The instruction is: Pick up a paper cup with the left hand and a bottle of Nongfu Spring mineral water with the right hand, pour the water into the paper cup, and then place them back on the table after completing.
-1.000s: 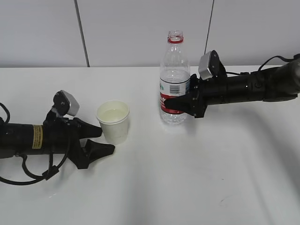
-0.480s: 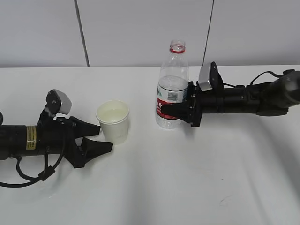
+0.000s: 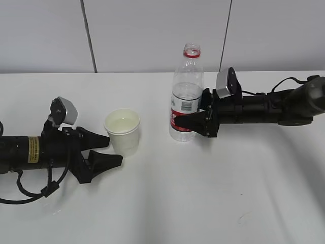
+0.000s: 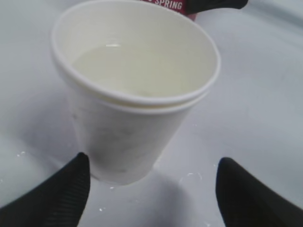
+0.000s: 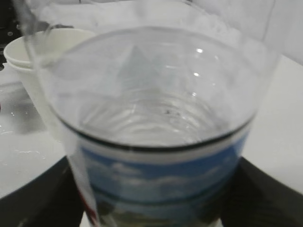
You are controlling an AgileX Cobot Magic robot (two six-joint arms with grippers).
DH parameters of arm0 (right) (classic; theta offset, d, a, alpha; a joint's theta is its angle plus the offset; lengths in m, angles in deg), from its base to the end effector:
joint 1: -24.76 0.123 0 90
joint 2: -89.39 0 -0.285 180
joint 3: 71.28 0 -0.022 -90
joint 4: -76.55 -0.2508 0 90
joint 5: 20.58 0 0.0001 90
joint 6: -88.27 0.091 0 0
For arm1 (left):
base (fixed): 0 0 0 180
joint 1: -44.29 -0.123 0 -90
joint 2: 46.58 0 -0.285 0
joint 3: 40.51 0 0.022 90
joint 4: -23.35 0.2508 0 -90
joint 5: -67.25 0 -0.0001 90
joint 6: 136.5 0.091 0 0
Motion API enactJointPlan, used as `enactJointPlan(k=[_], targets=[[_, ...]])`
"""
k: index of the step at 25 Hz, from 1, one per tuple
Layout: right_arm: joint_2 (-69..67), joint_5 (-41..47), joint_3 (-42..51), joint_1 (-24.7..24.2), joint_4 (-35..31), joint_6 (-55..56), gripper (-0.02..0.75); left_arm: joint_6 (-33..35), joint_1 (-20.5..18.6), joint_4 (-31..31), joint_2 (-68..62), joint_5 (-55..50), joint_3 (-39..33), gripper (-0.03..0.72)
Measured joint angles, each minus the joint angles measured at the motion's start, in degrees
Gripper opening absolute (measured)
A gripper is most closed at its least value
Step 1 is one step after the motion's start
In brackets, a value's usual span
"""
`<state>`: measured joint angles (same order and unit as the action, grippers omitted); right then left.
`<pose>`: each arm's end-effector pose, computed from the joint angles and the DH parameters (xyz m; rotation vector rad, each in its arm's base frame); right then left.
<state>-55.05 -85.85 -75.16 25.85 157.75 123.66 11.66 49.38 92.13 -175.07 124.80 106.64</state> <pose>0.4405 0.0900 0.0876 -1.1227 1.5073 0.7805 0.3128 -0.0997 0.0780 0.9208 1.8892 -0.8500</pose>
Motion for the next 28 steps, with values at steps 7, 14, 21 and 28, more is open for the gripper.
enactJointPlan(k=[7,14,21,28], targets=[[0.0,-1.0,0.0,-1.0,4.3,1.4,0.662,0.0,-1.1,1.7,0.3,-1.5,-0.2,0.508],[0.0,-1.1,0.0,-6.9,6.2,1.8,0.661,-2.6,-6.0,8.0,4.0,-1.5,-0.2,0.508],[0.0,-1.1,-0.1,-9.9,8.8,1.8,0.635,-3.9,-10.3,11.2,4.9,-2.4,-0.3,0.508],[0.0,1.3,-1.9,-11.2,7.9,1.8,0.601,-3.9,-15.7,7.9,4.9,-3.2,-0.3,0.508]])
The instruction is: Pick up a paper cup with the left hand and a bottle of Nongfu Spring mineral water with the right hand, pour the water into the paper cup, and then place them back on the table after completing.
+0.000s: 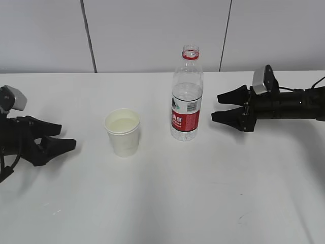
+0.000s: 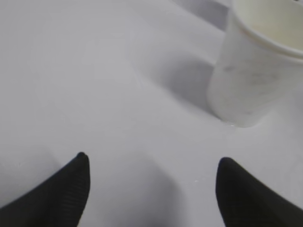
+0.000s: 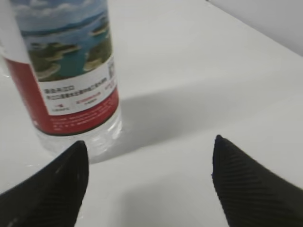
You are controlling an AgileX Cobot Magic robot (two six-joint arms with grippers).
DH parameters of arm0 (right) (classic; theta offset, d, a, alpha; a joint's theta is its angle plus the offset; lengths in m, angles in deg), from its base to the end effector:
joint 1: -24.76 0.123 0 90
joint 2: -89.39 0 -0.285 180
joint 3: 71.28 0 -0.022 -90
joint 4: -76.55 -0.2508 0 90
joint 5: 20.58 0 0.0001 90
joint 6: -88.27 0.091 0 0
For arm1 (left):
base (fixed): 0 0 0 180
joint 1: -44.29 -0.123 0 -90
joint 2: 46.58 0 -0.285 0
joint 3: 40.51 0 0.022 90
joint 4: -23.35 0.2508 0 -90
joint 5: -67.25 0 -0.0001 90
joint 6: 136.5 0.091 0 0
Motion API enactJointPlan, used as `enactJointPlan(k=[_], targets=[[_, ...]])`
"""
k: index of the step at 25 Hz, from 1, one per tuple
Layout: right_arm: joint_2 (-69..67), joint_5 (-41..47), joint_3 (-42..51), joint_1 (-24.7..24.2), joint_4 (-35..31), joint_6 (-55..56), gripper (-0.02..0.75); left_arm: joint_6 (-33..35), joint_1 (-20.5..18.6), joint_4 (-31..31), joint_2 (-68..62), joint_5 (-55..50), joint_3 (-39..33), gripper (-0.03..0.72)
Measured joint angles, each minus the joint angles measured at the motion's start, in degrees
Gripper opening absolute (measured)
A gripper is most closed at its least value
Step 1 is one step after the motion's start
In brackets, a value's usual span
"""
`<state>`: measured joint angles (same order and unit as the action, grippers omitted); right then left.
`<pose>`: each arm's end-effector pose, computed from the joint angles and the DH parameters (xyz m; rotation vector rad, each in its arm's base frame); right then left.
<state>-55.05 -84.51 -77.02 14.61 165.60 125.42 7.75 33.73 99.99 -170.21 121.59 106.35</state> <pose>0.4489 0.0026 0.0856 -1.0943 1.6129 0.6382 0.3215 -0.0132 0.0964 0.7657 1.9770 -0.6682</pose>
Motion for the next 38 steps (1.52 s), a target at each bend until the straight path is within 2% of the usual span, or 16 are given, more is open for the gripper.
enactJointPlan(k=[4,7,11,15,20,25,30,38], targets=[[0.0,2.5,-2.3,-0.3,-3.1,0.0,0.594,2.3,-2.3,-3.6,0.0,-0.6,0.0,0.508],[0.0,7.4,-3.9,-0.3,-7.0,0.0,0.594,5.1,-3.6,-8.8,0.0,-0.8,0.0,0.508],[0.0,15.3,-5.4,-0.7,-13.1,0.1,0.594,8.8,-5.2,-16.0,0.0,-2.6,0.0,0.5],[0.0,18.4,-5.5,-2.3,-18.7,0.1,0.592,14.3,-6.2,-24.4,0.0,-5.7,0.0,0.489],[0.0,23.6,-5.5,-3.8,-25.0,0.1,0.592,15.8,-6.5,-35.3,0.0,-6.3,0.0,0.48],[0.0,28.6,-5.5,-5.3,-32.6,-1.4,0.592,18.1,-6.6,-39.7,0.0,-6.3,0.0,0.479],[0.0,29.8,-5.5,-7.0,-35.0,-1.9,0.592,20.5,-6.6,-44.3,0.0,-7.0,0.0,0.469],[0.0,30.4,-5.5,-8.3,-39.4,-1.2,0.592,20.7,-4.1,-45.2,2.7,-29.7,5.9,0.465]])
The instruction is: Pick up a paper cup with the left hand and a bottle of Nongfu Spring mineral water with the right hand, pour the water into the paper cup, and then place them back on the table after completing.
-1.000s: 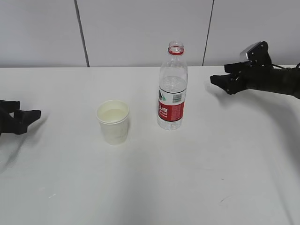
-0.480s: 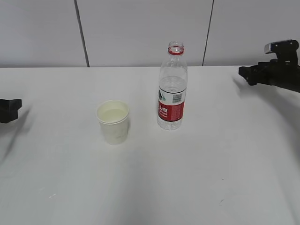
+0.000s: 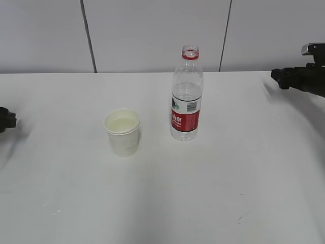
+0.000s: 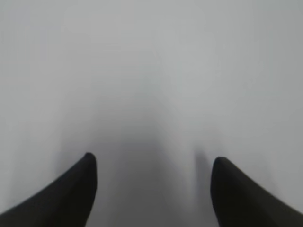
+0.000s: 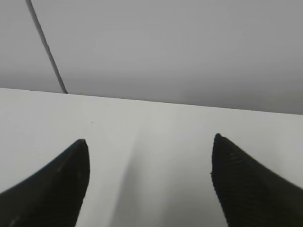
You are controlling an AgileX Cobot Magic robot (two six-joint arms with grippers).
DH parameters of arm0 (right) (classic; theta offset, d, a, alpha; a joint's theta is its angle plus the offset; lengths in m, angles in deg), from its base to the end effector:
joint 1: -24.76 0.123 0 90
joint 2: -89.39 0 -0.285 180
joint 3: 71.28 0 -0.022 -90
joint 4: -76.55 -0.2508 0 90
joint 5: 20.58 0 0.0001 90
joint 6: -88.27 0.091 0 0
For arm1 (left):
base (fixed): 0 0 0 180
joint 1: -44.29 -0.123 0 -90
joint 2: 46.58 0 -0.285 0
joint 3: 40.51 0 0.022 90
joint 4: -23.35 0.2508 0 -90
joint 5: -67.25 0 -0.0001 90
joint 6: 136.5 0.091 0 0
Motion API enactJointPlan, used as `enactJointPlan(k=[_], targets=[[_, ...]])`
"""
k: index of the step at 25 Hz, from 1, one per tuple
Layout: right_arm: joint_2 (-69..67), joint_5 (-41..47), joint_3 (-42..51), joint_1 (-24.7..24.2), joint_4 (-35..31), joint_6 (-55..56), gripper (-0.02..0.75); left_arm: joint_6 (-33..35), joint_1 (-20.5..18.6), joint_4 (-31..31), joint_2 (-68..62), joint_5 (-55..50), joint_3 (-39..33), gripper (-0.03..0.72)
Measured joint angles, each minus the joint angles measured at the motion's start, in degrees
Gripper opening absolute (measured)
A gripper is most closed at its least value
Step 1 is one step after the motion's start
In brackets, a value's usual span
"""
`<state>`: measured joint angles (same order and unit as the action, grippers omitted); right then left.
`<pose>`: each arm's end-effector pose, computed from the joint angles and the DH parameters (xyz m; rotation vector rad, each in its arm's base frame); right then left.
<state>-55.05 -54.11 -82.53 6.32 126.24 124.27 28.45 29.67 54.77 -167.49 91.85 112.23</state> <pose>0.4934 -0.1242 0.1048 -0.1258 1.8829 0.0964 0.3615 0.0739 0.1127 0.1086 2.1934 0.0379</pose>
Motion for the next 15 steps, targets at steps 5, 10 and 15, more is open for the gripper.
enactJointPlan(k=[5,10,15], targets=[[0.0,0.0,0.0,0.0,-0.3,2.0,0.592,0.0,3.5,-0.9,3.3,-21.1,7.5,0.464],[0.0,3.4,-0.2,0.0,-0.4,3.6,0.592,0.5,7.0,-7.3,4.1,-46.5,16.2,0.463],[0.3,12.2,-2.4,0.0,5.4,12.2,0.592,2.6,7.8,-8.6,4.2,-54.7,17.6,0.463]])
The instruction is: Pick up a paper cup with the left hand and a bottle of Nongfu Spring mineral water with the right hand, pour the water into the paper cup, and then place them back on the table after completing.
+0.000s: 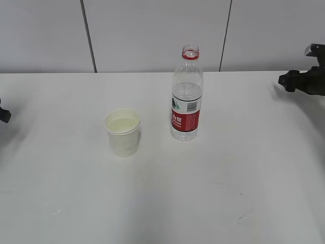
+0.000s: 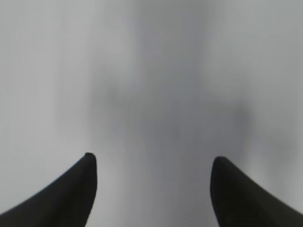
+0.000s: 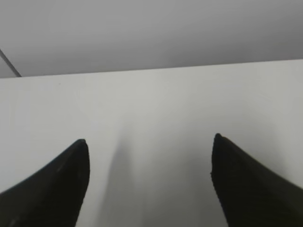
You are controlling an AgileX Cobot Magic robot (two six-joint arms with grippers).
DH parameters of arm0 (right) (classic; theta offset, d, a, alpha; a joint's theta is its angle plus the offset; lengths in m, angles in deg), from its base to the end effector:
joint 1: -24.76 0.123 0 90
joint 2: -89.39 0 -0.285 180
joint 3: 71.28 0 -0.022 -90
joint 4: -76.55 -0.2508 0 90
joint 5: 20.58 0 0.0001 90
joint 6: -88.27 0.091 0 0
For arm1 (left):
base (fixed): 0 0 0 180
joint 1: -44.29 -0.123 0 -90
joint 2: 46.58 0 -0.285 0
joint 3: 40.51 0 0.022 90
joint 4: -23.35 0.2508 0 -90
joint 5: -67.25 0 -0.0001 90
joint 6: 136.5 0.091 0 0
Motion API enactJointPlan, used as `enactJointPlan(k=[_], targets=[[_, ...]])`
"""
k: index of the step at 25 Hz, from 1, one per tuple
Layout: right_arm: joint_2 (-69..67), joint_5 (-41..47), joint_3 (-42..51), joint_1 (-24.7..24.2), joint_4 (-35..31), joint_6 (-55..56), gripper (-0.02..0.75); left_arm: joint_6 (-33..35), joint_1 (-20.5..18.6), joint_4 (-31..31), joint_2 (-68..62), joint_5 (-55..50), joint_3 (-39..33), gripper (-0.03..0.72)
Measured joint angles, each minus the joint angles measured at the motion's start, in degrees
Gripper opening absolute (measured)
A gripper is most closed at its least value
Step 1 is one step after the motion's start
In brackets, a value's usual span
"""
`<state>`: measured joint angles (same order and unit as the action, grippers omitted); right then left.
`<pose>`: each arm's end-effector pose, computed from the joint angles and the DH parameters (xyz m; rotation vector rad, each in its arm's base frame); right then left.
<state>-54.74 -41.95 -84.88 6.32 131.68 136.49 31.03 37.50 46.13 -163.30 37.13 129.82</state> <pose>0.4949 -0.1364 0.1030 0.0523 2.0338 0.0561 0.3766 0.0627 0.1659 -0.0434 2.7054 0.3393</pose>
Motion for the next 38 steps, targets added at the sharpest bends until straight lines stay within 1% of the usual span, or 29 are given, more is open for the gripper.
enactJointPlan(k=[4,5,8,10,16,19,22,24,26,30,34,38], targets=[[2.8,7.0,-1.9,0.0,11.1,10.8,0.592,0.3,0.0,-0.2,0.0,-1.3,0.0,0.462],[3.7,8.4,-2.4,0.0,15.0,14.8,0.592,0.4,0.0,-0.2,0.0,-1.7,0.0,0.462],[6.6,9.3,-3.8,-0.1,25.8,26.3,0.592,1.0,0.0,-0.3,0.0,-2.1,0.0,0.462],[7.9,8.9,-4.5,-0.1,29.9,33.4,0.592,1.3,0.0,-0.3,0.0,-2.1,0.0,0.462],[8.4,7.3,-5.7,-0.1,35.7,43.2,0.592,4.0,0.0,-1.1,0.6,-1.7,-0.1,0.462],[8.4,4.5,-5.9,-0.1,36.4,49.3,0.592,4.6,0.0,-1.5,2.8,1.0,-1.3,0.462],[8.4,1.5,-6.7,-0.1,38.4,50.5,0.592,4.9,0.0,-2.1,5.8,3.4,-2.8,0.462],[8.4,1.0,-7.4,-0.1,42.8,50.1,0.592,5.3,0.0,-2.3,7.6,4.2,-4.1,0.462],[8.4,0.8,-8.0,-0.1,45.8,50.1,0.592,6.3,0.0,-3.3,9.2,3.9,-6.0,0.462],[8.5,0.5,-9.2,-0.1,48.5,50.1,0.592,10.1,0.0,-8.6,14.3,-1.1,-10.9,0.462],[8.7,0.2,-9.6,-0.1,50.1,50.1,0.592,14.9,0.0,-15.1,23.8,-7.5,-14.2,0.461],[8.8,0.1,-9.6,-0.1,50.6,50.1,0.592,17.8,0.0,-18.4,34.4,-12.9,-17.0,0.461]])
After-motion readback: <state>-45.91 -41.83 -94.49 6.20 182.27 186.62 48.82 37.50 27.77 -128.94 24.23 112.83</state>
